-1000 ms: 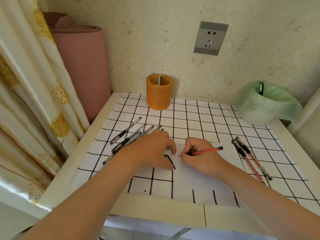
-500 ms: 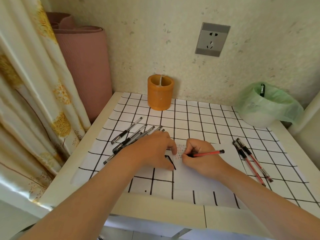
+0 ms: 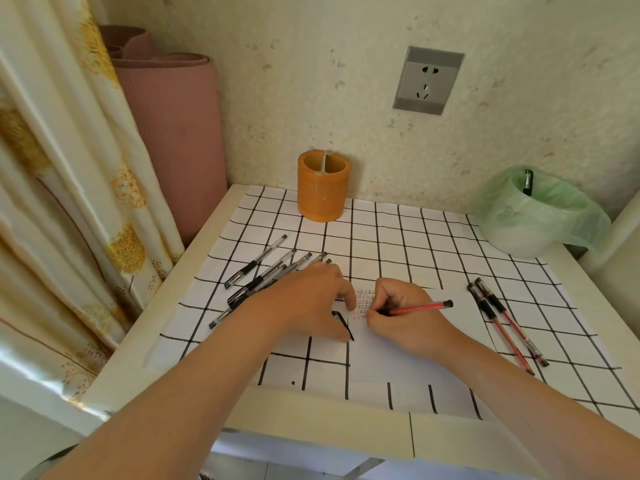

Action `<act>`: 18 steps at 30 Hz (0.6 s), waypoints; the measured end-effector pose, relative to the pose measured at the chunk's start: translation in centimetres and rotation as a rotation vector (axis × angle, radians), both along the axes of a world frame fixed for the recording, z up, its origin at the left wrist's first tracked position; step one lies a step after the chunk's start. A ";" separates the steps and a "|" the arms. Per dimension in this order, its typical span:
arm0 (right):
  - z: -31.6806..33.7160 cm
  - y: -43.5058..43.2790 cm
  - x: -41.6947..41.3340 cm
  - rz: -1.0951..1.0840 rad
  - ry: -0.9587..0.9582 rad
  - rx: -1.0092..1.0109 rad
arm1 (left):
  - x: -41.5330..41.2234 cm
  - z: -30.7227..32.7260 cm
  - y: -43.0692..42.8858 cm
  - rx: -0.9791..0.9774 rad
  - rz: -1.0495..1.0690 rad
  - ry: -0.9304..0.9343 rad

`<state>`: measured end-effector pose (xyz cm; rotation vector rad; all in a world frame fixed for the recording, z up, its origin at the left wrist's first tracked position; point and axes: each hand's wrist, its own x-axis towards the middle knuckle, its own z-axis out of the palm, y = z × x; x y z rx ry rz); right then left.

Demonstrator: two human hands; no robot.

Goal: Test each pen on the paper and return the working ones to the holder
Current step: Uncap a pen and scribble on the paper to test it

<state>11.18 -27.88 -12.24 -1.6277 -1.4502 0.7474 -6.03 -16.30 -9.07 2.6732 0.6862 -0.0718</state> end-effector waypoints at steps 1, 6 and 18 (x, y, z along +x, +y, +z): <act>0.0 -0.1 0.0 -0.002 -0.003 0.004 | 0.0 0.0 0.0 -0.001 0.001 0.000; 0.3 -0.1 -0.1 0.025 0.012 -0.023 | 0.0 0.0 0.0 0.001 -0.006 -0.001; 0.4 0.0 -0.1 0.011 0.004 -0.039 | 0.0 0.2 -0.1 -0.008 0.005 -0.009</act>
